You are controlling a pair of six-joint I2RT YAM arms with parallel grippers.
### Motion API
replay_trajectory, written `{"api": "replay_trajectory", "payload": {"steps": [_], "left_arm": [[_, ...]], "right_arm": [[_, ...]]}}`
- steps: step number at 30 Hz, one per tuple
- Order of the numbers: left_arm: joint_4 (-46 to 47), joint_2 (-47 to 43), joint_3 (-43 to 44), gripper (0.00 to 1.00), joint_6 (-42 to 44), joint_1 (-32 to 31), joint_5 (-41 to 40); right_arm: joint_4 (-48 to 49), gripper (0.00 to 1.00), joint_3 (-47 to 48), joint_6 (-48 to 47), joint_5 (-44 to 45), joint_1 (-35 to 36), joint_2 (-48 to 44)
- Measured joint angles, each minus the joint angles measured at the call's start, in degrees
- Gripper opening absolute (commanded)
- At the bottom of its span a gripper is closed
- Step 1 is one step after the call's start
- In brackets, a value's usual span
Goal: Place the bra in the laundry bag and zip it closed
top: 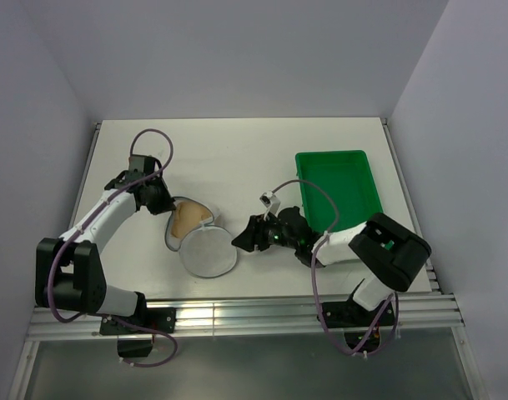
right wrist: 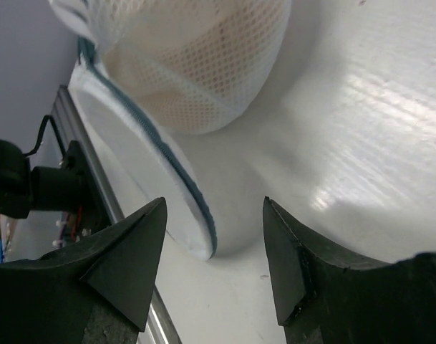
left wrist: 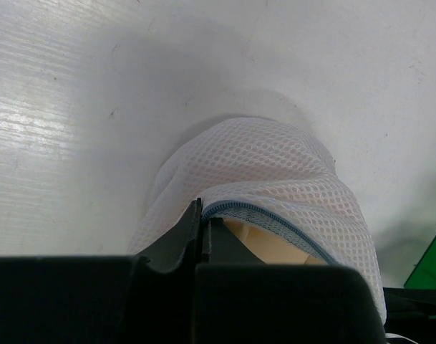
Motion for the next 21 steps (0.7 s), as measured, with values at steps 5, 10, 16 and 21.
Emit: {"api": "replay_trajectory", "payload": {"steps": [5, 10, 16, 21], "left_arm": [[0.1, 0.6, 0.1, 0.0, 0.1, 0.0, 0.4], [0.1, 0.9, 0.2, 0.0, 0.5, 0.0, 0.4], [0.0, 0.9, 0.2, 0.0, 0.5, 0.0, 0.5], [0.0, 0.5, 0.2, 0.0, 0.5, 0.0, 0.6]], "right_arm": [[9.1, 0.64, -1.6, 2.3, -2.5, 1.6, 4.3], [15.2, 0.62, -1.6, 3.9, -3.4, 2.9, 9.0], [18.3, 0.3, -1.5, 6.6, -3.8, 3.7, 10.7], [14.4, 0.08, -1.5, 10.7, -4.2, 4.0, 3.9]]}}
